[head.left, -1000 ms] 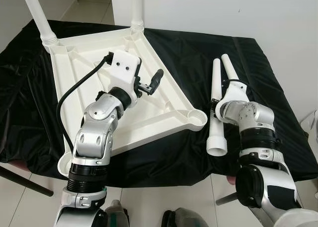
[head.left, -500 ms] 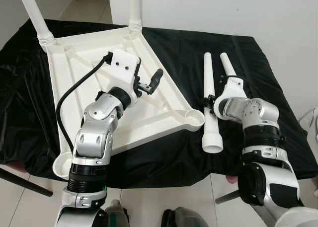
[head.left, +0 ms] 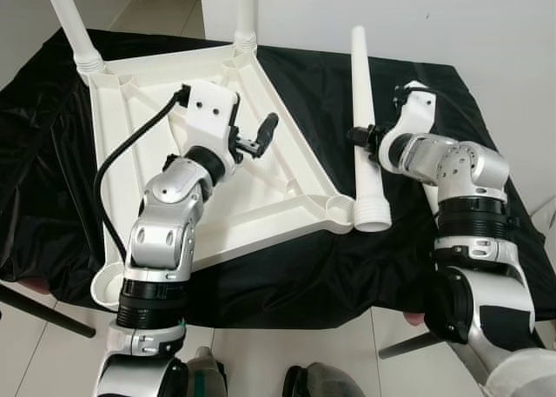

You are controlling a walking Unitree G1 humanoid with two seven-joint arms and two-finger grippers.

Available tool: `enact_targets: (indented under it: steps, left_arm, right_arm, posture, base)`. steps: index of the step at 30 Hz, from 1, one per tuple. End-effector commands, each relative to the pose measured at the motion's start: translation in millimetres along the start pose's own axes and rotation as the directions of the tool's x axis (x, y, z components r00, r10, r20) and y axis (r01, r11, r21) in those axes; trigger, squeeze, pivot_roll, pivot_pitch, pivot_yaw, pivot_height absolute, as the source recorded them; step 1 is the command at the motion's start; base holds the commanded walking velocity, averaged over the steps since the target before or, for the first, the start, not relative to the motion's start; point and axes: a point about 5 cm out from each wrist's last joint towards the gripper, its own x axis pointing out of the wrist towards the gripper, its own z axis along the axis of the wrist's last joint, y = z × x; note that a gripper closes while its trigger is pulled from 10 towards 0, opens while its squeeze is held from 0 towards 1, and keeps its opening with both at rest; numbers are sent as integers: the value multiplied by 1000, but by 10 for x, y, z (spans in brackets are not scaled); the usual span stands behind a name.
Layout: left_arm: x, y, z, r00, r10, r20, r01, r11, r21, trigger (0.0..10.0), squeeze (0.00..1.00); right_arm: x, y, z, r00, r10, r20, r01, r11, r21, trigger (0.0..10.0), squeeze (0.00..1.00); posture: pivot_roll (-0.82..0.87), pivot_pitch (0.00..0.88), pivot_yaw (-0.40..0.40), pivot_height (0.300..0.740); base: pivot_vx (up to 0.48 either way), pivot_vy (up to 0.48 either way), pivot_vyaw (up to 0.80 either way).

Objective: Building children table

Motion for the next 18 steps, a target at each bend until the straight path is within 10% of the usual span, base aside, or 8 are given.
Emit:
enact_targets:
  steps: [1,2,11,12,13,18]
  left_arm:
    - [29,-1,13,1000,18,7,-17,999,-28,10000,318]
    - [40,-20,31,1000,-15,14,16,998,-64,10000,1000]
    - [93,-64,134,995,-89,51,97,981,-167,10000,1000]
    - [110,-94,167,991,-125,57,134,972,-193,10000,341]
    - [124,-131,203,984,-167,68,178,961,-210,10000,0]
    - [144,-267,299,943,-315,107,332,897,-293,10000,0]
  right_arm:
    - [-38,-27,64,993,10,113,-2,998,-66,10000,0]
    - [-64,-16,78,981,39,192,-24,997,-80,10000,0]
    - [-137,56,102,926,130,354,-75,983,-165,10000,0]
    - [-163,90,84,910,186,372,-114,972,-206,10000,0]
    - [-197,135,71,885,255,388,-169,955,-243,10000,0]
    - [-274,303,-14,810,447,380,-324,881,-346,10000,0]
  posture:
    - [1,19,-37,740]
    - [0,18,-34,740]
    - [-1,18,-30,740]
    - [-1,18,-30,740]
    - [-1,18,-30,740]
    - [9,16,-30,740]
  base:
    - [0,0,0]
    - [0,0,0]
    - [0,0,0]
    - [0,0,0]
    - [0,0,0]
    - [0,0,0]
